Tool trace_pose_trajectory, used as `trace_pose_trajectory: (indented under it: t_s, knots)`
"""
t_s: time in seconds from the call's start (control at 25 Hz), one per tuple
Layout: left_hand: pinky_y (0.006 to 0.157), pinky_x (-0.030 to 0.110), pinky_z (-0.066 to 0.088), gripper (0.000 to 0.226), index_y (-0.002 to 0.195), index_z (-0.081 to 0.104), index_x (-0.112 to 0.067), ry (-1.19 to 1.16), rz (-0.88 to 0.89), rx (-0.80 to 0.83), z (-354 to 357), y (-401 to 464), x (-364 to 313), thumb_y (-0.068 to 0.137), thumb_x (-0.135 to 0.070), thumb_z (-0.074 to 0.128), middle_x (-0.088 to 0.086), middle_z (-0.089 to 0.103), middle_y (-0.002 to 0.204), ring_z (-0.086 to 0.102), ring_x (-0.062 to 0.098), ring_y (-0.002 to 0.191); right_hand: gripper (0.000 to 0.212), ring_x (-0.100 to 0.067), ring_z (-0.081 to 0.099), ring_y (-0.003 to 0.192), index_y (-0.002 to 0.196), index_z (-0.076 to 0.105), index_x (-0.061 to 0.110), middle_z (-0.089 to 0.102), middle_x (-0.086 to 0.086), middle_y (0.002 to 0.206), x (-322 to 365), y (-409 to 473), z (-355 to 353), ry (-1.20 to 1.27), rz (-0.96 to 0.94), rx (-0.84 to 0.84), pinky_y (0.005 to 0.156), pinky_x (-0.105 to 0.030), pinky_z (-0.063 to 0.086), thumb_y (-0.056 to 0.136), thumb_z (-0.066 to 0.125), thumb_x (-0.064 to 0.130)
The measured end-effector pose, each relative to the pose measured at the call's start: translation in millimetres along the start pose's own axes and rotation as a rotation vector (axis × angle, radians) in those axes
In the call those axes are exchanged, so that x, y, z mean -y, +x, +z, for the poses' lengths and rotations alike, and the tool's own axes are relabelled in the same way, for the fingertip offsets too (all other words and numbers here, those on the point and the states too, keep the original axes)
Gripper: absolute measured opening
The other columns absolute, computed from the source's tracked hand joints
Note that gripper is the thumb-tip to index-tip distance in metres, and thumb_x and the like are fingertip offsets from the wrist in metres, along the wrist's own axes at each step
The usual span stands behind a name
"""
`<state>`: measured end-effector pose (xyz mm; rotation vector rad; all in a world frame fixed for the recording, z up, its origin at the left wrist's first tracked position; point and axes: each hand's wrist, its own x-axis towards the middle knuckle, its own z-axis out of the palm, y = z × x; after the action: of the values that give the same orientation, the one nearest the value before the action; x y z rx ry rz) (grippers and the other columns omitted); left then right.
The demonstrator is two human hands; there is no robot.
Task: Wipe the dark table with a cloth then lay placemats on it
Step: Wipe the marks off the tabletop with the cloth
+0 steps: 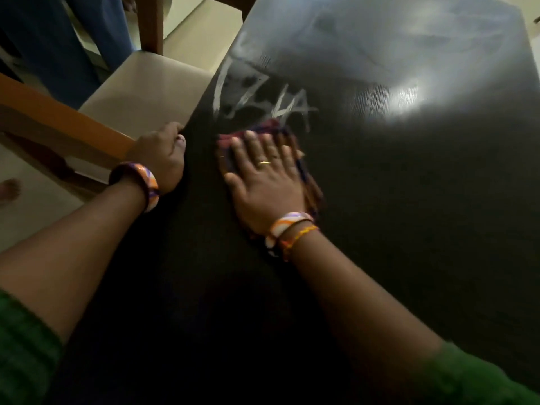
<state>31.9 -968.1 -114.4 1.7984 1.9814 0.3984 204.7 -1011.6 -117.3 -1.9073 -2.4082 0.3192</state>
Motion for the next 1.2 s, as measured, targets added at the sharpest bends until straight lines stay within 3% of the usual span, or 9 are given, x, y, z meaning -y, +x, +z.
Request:
trace_pose_trajectory:
  t_s: [0.12,0.28,0.36,0.44,0.6,0.68,0.88,1.12,1.2]
  knots:
    - [0.086,0.040,0.042,0.037,0.132,0.044,-0.006,-0.036,0.004,-0.015,0.0,-1.1,1.9,0.099,-0.019,0.035,0.023,0.056,0.119,0.054,0.037,0.107,0.057,-0.013,0.000,0.146,0.150,0.012,0.033,0.007,0.008,0.159,-6.6,7.4,-1.2,-0.038,-0.049,-0.019,0.118,-0.038,-0.006,0.098,0.028,0.050]
    - [0.079,0.037,0.041,0.035,0.129,0.045,-0.005,-0.035,0.039,-0.037,0.3,-1.1,-0.3,0.099,-0.020,0.034,0.022,0.058,0.113,0.056,0.036,0.102,0.056,-0.016,-0.003,0.147,0.151,0.008,0.030,0.003,0.005,0.160,-111.2,-6.4,-25.0,-0.040,0.506,-0.032,0.118,-0.040,-0.007,0.100,0.024,0.046]
    - [0.080,0.039,0.043,0.035,0.127,0.046,-0.003,-0.020,0.047,-0.049,-0.1,-0.9,0.0,0.099,-0.019,0.034,0.023,0.058,0.111,0.056,0.036,0.100,0.057,-0.019,-0.004,0.147,0.152,0.005,0.028,0.000,0.001,0.160,-106.7,-8.2,-25.9,-0.018,0.611,-0.034,0.118,-0.043,-0.007,0.100,0.022,0.046]
    - [0.090,0.043,0.041,0.034,0.121,0.050,-0.001,0.041,0.064,-0.074,1.9,0.8,1.6,0.099,-0.020,0.033,0.025,0.059,0.108,0.055,0.039,0.101,0.058,-0.020,-0.007,0.146,0.151,0.004,0.027,-0.004,0.000,0.160,-57.8,-8.5,-13.2,-0.028,0.473,-0.036,0.117,-0.041,-0.011,0.100,0.022,0.047]
    - [0.111,0.053,0.007,0.048,0.102,0.062,0.000,0.255,-0.016,-0.048,2.9,5.5,5.3,0.099,-0.030,0.024,0.025,0.061,0.106,0.050,0.038,0.112,0.061,-0.013,-0.010,0.146,0.150,0.004,0.034,-0.004,0.008,0.159,34.3,-40.1,9.0,-0.010,-0.013,0.025,0.115,-0.035,-0.014,0.094,0.016,0.054]
    - [0.112,0.054,0.003,0.053,0.102,0.063,-0.001,0.258,-0.042,-0.015,3.9,6.2,5.5,0.099,-0.033,0.020,0.023,0.061,0.106,0.051,0.036,0.112,0.061,-0.011,-0.005,0.146,0.150,0.007,0.036,0.001,0.010,0.159,5.4,-28.4,2.0,-0.052,-0.008,0.004,0.116,-0.035,-0.010,0.091,0.015,0.054]
    - [0.112,0.054,0.006,0.055,0.099,0.062,-0.003,0.281,-0.049,-0.028,9.0,10.6,7.1,0.099,-0.037,0.019,0.019,0.062,0.098,0.054,0.035,0.106,0.056,-0.019,-0.006,0.146,0.151,0.006,0.028,-0.001,0.002,0.160,-88.1,79.2,-28.4,0.005,0.459,-0.030,0.117,-0.042,-0.009,0.100,0.020,0.045]
    - [0.111,0.055,0.015,0.053,0.089,0.061,-0.004,0.225,-0.073,-0.041,10.2,12.7,7.2,0.099,-0.036,0.021,0.014,0.055,0.080,0.057,0.034,0.096,0.056,-0.014,-0.009,0.146,0.150,0.003,0.033,-0.003,0.008,0.159,-11.1,-1.0,1.0,-0.005,-0.040,-0.018,0.116,-0.036,-0.013,0.099,0.019,0.049]
    - [0.105,0.057,0.028,0.053,0.084,0.060,-0.003,0.152,-0.073,-0.032,11.8,14.3,9.2,0.099,-0.036,0.022,0.014,0.054,0.076,0.057,0.035,0.090,0.055,-0.013,-0.008,0.146,0.150,0.003,0.036,-0.002,0.009,0.159,-40.7,17.1,-9.5,-0.047,0.007,-0.004,0.115,-0.039,-0.013,0.098,0.017,0.051]
